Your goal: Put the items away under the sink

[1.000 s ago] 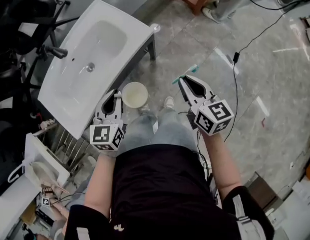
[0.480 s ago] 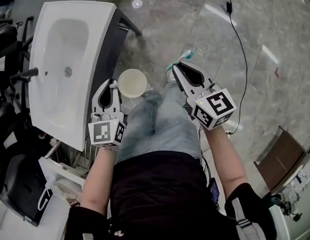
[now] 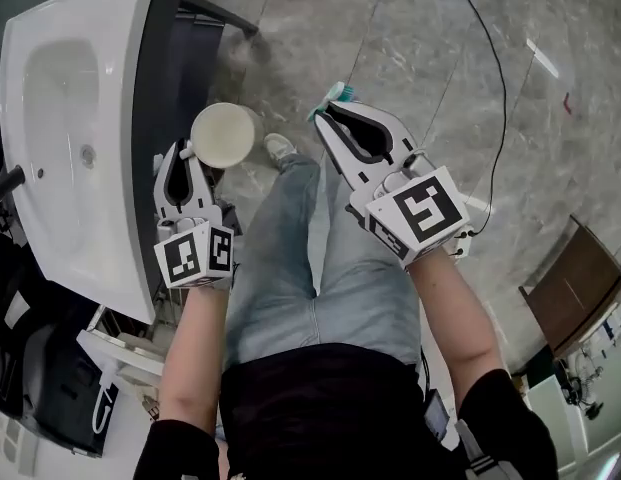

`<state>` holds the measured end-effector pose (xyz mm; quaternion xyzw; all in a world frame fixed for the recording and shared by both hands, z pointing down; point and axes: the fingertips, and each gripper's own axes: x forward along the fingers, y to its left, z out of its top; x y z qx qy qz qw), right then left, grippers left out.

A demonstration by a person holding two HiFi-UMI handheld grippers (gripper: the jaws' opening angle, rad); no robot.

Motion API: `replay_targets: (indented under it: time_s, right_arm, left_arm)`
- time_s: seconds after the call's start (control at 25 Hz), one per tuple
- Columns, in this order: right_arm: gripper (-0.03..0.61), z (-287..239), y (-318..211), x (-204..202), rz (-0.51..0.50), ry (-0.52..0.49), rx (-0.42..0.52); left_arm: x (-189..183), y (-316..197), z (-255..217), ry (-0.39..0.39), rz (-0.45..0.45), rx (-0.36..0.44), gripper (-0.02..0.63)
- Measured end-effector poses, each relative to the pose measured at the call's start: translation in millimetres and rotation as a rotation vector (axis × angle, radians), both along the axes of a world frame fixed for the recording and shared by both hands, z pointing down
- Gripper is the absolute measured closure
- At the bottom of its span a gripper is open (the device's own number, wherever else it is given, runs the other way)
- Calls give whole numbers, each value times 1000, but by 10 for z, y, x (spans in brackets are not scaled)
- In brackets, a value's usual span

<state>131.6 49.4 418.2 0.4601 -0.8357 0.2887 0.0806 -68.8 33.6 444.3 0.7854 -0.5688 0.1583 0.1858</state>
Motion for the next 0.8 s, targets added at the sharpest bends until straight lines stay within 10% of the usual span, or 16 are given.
replay_targets:
  time_s: [0.8]
  right_arm:
    - [522, 1291, -502, -314, -129, -27, -5]
  left_arm:
    - [-769, -287, 1714, -98, -371, -2, 571]
